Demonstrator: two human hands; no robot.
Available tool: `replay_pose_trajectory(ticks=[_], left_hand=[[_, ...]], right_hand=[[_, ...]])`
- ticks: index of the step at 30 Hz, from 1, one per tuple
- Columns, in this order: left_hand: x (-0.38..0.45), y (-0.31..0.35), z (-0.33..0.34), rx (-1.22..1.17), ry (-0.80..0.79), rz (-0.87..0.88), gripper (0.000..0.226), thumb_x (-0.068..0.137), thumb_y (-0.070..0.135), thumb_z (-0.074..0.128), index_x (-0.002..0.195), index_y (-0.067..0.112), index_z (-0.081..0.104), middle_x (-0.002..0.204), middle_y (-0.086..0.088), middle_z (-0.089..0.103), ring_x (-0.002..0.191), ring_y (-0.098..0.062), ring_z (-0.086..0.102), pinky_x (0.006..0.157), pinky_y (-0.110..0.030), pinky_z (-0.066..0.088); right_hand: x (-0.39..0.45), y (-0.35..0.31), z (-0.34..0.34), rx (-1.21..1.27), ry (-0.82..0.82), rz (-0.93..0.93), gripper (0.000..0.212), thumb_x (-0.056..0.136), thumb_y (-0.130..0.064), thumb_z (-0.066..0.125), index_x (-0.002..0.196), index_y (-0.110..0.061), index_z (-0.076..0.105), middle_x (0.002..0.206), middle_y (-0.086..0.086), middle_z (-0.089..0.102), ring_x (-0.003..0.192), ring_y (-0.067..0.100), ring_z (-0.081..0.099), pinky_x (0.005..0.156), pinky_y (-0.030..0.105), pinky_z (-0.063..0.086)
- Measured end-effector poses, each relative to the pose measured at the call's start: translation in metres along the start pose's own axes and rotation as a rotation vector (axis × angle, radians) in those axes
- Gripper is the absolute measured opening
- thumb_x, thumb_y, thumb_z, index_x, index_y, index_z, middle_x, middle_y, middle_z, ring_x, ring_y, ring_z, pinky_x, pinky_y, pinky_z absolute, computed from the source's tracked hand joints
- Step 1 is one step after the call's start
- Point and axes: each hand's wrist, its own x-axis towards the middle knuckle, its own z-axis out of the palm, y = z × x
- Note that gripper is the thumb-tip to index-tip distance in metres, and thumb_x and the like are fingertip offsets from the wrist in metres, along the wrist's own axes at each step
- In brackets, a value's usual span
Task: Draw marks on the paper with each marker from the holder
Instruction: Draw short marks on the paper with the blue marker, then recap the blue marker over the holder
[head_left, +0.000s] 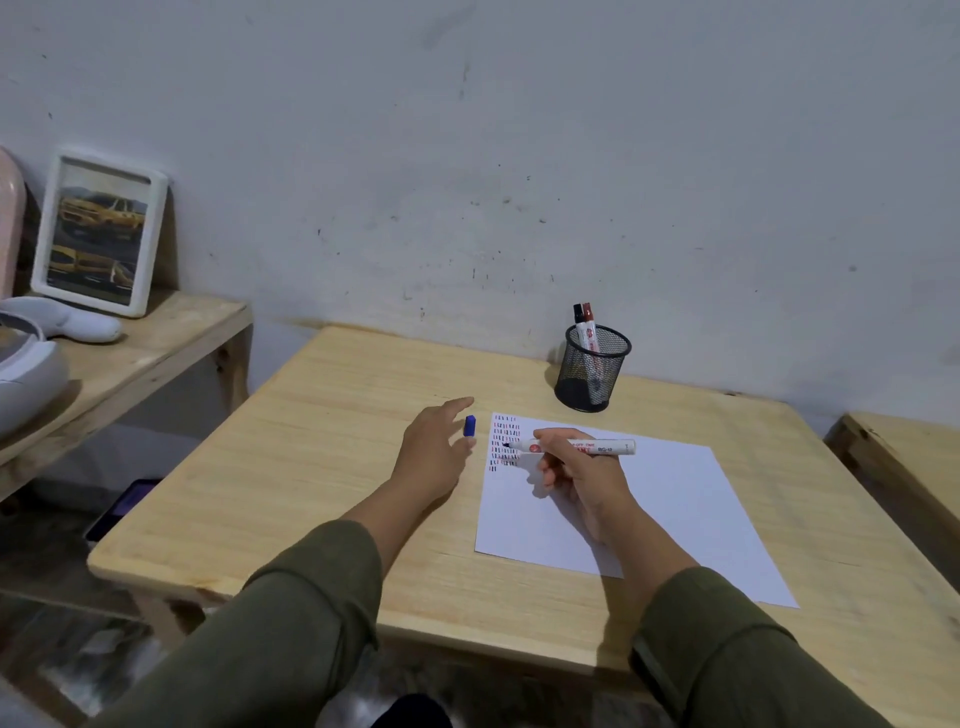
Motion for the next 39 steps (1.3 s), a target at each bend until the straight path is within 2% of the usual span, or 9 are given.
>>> replay_pose_trajectory(ticks=[3, 7, 11, 12, 14, 16, 22, 30, 39], left_hand=[[0.014, 0.004, 0.006, 0.033, 0.024, -0.019, 0.041, 0.091, 0.009, 0.053, 0.13, 0.023, 0.055, 0.128, -0.007, 0.055, 0.104, -0.015, 0.055, 0.079, -0.012, 0.035], [0.028, 0.004, 0.013, 0.052, 0.038, -0.063, 0.025, 0.09, 0.007, 0.054, 0.11, 0.014, 0.068, 0.114, -0.008, 0.065, 0.082, -0.012, 0.057, 0.069, -0.013, 0.038], [0.032, 0.011, 0.015, -0.114, 0.08, -0.115, 0.023, 0.089, 0.003, 0.05, 0.1, 0.01, 0.069, 0.1, -0.008, 0.069, 0.068, -0.005, 0.061, 0.054, -0.003, 0.041], [0.032, 0.016, 0.014, -0.187, 0.108, -0.14, 0.022, 0.089, 0.005, 0.05, 0.097, 0.013, 0.069, 0.096, -0.005, 0.069, 0.068, -0.001, 0.06, 0.06, -0.003, 0.043], [0.033, 0.026, 0.014, -0.445, 0.149, -0.224, 0.02, 0.09, 0.01, 0.052, 0.088, 0.02, 0.07, 0.093, -0.004, 0.068, 0.074, -0.008, 0.062, 0.078, -0.021, 0.052], [0.034, 0.04, 0.013, -0.689, 0.132, -0.296, 0.023, 0.091, 0.011, 0.052, 0.082, 0.025, 0.068, 0.09, -0.007, 0.066, 0.076, -0.012, 0.06, 0.079, -0.031, 0.051], [0.037, 0.071, 0.007, -0.907, 0.084, -0.293, 0.023, 0.094, 0.003, 0.048, 0.112, -0.001, 0.062, 0.092, -0.012, 0.063, 0.075, -0.009, 0.06, 0.074, -0.017, 0.05], [0.033, 0.086, 0.009, -0.944, -0.009, -0.247, 0.023, 0.094, 0.003, 0.048, 0.112, -0.001, 0.062, 0.083, -0.007, 0.064, 0.075, -0.008, 0.062, 0.062, -0.008, 0.054], [0.028, 0.1, 0.009, -0.951, -0.08, -0.198, 0.023, 0.092, 0.003, 0.053, 0.112, -0.004, 0.061, 0.088, -0.011, 0.064, 0.078, -0.011, 0.062, 0.064, -0.009, 0.055]], right_hand=[[0.002, -0.006, 0.0, -0.023, 0.012, -0.041, 0.008, 0.088, 0.0, 0.057, 0.091, 0.002, 0.064, 0.056, 0.01, 0.055, 0.04, 0.011, 0.049, 0.041, 0.021, 0.044], [0.01, -0.015, -0.003, -0.132, 0.017, -0.082, 0.01, 0.086, -0.004, 0.06, 0.092, -0.003, 0.069, 0.06, 0.008, 0.058, 0.044, 0.011, 0.051, 0.049, 0.02, 0.048], [0.016, -0.029, -0.005, -0.142, 0.007, -0.121, 0.01, 0.087, -0.007, 0.059, 0.092, -0.006, 0.069, 0.06, 0.006, 0.06, 0.044, 0.011, 0.052, 0.053, 0.021, 0.049], [0.016, -0.033, -0.005, -0.14, 0.005, -0.13, 0.01, 0.087, -0.007, 0.06, 0.092, -0.007, 0.068, 0.06, 0.006, 0.06, 0.044, 0.011, 0.052, 0.052, 0.021, 0.049], [0.017, -0.043, -0.004, -0.132, 0.001, -0.145, 0.011, 0.087, -0.006, 0.059, 0.094, -0.007, 0.068, 0.061, 0.007, 0.059, 0.044, 0.011, 0.051, 0.052, 0.021, 0.049], [0.017, -0.053, -0.003, -0.123, -0.004, -0.161, 0.01, 0.087, -0.005, 0.059, 0.094, -0.006, 0.067, 0.063, 0.009, 0.059, 0.043, 0.011, 0.051, 0.05, 0.021, 0.048], [0.013, -0.076, 0.0, -0.132, -0.013, -0.207, 0.008, 0.086, -0.005, 0.059, 0.091, -0.002, 0.065, 0.065, 0.012, 0.057, 0.044, 0.013, 0.049, 0.049, 0.02, 0.046], [-0.001, -0.092, -0.001, -0.096, 0.0, -0.247, 0.009, 0.087, -0.004, 0.058, 0.081, -0.008, 0.065, 0.055, 0.004, 0.059, 0.042, 0.012, 0.048, 0.048, 0.02, 0.046], [-0.002, -0.096, -0.005, -0.172, 0.001, -0.252, 0.011, 0.087, -0.005, 0.058, 0.08, -0.01, 0.065, 0.057, 0.005, 0.059, 0.043, 0.013, 0.049, 0.049, 0.021, 0.047]])
